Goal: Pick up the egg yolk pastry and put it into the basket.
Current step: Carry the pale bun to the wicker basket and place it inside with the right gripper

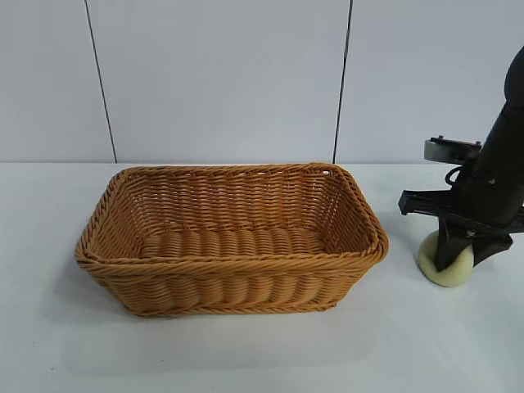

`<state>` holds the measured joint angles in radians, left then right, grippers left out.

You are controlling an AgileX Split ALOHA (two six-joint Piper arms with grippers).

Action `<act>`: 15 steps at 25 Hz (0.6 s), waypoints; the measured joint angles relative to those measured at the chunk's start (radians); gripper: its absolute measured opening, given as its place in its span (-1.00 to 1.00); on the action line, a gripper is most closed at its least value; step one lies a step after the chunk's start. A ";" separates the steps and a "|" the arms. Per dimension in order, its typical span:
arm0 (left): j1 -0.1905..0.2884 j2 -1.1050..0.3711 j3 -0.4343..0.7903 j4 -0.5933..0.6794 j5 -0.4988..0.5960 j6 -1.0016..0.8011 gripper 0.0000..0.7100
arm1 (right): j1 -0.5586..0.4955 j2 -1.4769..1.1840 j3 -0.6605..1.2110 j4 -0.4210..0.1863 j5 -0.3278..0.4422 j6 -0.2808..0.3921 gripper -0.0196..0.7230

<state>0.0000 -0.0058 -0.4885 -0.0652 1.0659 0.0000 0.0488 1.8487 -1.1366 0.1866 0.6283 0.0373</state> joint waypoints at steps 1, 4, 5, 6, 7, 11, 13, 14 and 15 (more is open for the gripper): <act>0.000 0.000 0.000 0.000 0.000 0.000 0.96 | 0.000 -0.031 0.000 0.001 0.009 0.000 -0.72; 0.000 0.000 0.000 0.000 0.000 0.000 0.96 | 0.000 -0.098 -0.031 0.001 0.062 -0.001 -0.72; 0.000 0.000 0.000 0.000 0.000 0.000 0.96 | 0.000 -0.117 -0.058 0.001 0.086 -0.002 -0.72; 0.000 0.000 0.000 0.000 0.000 0.000 0.96 | 0.000 -0.128 -0.087 0.001 0.112 -0.004 -0.72; 0.000 0.000 0.000 0.000 0.000 0.000 0.96 | 0.000 -0.134 -0.113 0.001 0.134 -0.008 -0.72; 0.000 0.000 0.000 0.000 0.000 0.000 0.96 | 0.000 -0.136 -0.206 0.001 0.194 -0.026 -0.72; 0.000 0.000 0.000 0.000 0.000 0.000 0.96 | 0.005 -0.136 -0.231 0.000 0.204 -0.026 -0.72; 0.000 0.000 0.000 0.000 0.000 0.000 0.96 | 0.014 -0.136 -0.237 -0.001 0.209 -0.026 -0.72; 0.000 0.000 0.000 0.000 0.000 0.000 0.96 | 0.029 -0.136 -0.240 -0.001 0.210 -0.026 -0.72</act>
<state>0.0000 -0.0058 -0.4885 -0.0652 1.0659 0.0000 0.0773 1.7131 -1.3768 0.1856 0.8383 0.0110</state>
